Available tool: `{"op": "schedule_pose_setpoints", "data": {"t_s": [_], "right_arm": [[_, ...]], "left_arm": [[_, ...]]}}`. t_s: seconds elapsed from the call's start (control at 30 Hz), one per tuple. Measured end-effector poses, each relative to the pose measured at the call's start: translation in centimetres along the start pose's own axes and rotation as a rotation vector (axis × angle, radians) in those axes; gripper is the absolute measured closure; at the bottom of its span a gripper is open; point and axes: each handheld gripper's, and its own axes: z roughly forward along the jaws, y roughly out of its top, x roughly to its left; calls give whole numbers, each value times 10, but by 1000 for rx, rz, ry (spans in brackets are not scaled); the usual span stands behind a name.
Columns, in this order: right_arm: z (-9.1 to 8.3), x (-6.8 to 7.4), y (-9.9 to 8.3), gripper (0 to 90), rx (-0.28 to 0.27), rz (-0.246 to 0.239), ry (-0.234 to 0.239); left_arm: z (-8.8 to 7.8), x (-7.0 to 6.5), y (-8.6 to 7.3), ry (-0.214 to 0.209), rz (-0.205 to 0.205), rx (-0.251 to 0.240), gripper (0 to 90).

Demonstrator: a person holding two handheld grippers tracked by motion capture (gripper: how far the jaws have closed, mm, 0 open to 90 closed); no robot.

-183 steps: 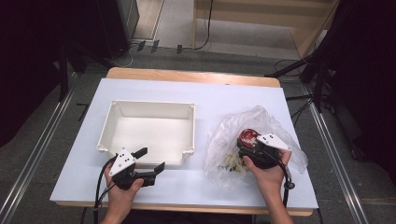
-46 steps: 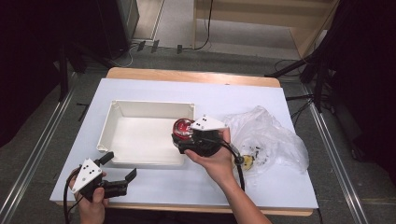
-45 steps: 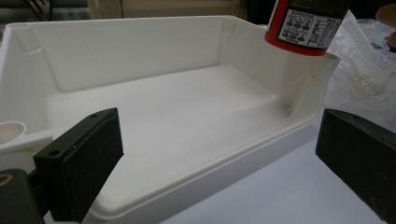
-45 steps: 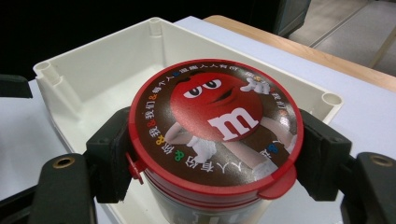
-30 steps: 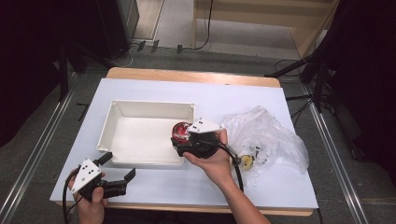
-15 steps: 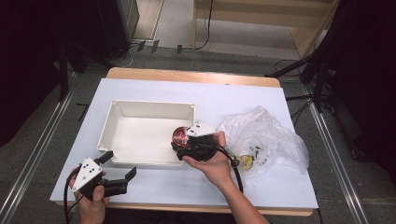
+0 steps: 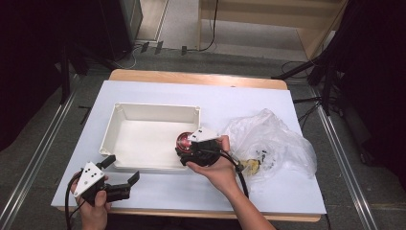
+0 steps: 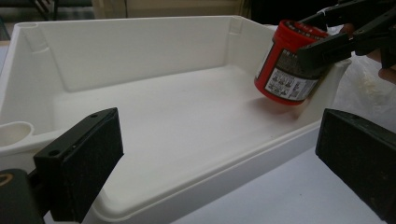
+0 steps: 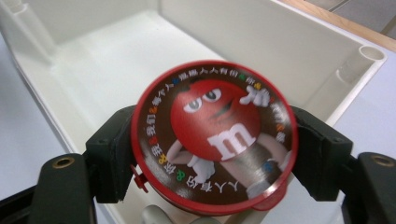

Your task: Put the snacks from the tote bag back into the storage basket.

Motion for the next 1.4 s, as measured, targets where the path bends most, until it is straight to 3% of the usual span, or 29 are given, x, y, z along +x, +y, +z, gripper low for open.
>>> {"op": "schedule_pose_setpoints", "data": {"t_s": [0.1, 0.47, 0.73, 1.0, 1.4], "right_arm": [[-3, 0, 0, 337, -32, 5, -10], [-11, -8, -1, 326, -66, 48, 1], [-21, -18, -4, 281, -89, 90, 0], [-33, -28, -9, 150, -104, 131, -31], [-52, -44, -19, 147, -130, 168, -72]], "left_arm": [[0, 0, 0, 1, 1, 4, 7], [1, 0, 0, -2, 0, 1, 7], [4, 2, 2, -6, -7, -4, 7], [7, 2, 2, -10, 4, 2, 8], [13, -2, 3, -27, 17, 10, 7]]}}
